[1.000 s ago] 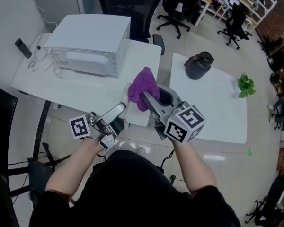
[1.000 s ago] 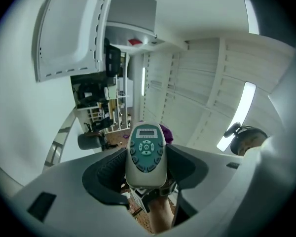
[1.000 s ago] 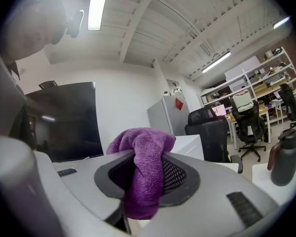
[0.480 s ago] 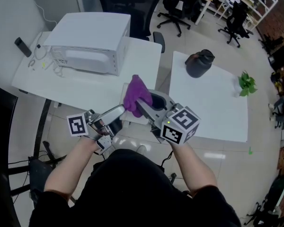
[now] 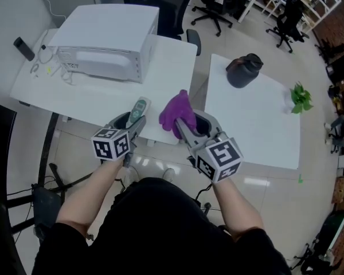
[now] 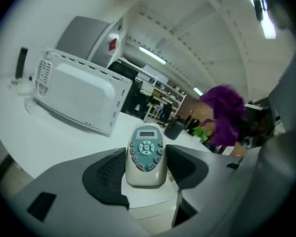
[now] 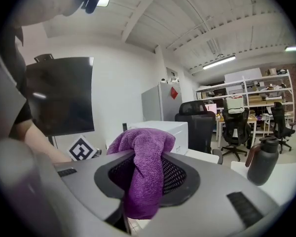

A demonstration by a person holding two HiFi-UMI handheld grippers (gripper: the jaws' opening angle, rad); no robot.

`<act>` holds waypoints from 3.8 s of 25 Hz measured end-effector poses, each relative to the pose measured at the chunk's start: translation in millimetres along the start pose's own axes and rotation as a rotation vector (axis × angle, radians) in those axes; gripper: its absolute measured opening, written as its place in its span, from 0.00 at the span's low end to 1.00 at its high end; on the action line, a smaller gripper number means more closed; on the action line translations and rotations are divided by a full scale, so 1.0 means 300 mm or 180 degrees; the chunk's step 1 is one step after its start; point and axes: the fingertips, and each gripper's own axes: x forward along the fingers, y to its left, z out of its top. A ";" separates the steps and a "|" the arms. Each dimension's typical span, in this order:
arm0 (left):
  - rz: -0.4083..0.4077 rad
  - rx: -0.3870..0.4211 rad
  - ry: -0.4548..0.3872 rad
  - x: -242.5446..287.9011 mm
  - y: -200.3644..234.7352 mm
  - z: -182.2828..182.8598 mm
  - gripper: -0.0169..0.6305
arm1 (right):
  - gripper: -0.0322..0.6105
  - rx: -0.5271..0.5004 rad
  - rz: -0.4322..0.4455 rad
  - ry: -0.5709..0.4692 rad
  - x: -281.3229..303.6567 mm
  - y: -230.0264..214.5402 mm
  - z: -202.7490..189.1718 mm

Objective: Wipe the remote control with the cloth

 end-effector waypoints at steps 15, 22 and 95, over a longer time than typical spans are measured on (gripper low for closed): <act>0.1402 0.0445 0.0564 0.296 0.427 -0.245 0.41 | 0.25 -0.0047 -0.0086 0.0658 -0.029 -0.028 -0.259; 0.1398 0.0521 0.0599 0.335 0.426 -0.252 0.44 | 0.25 -0.0028 -0.0060 0.0847 0.028 -0.061 -0.332; 0.0046 0.2041 -0.0570 -0.507 -0.437 0.024 0.00 | 0.07 -0.0480 0.0030 0.0032 -0.131 0.455 -0.069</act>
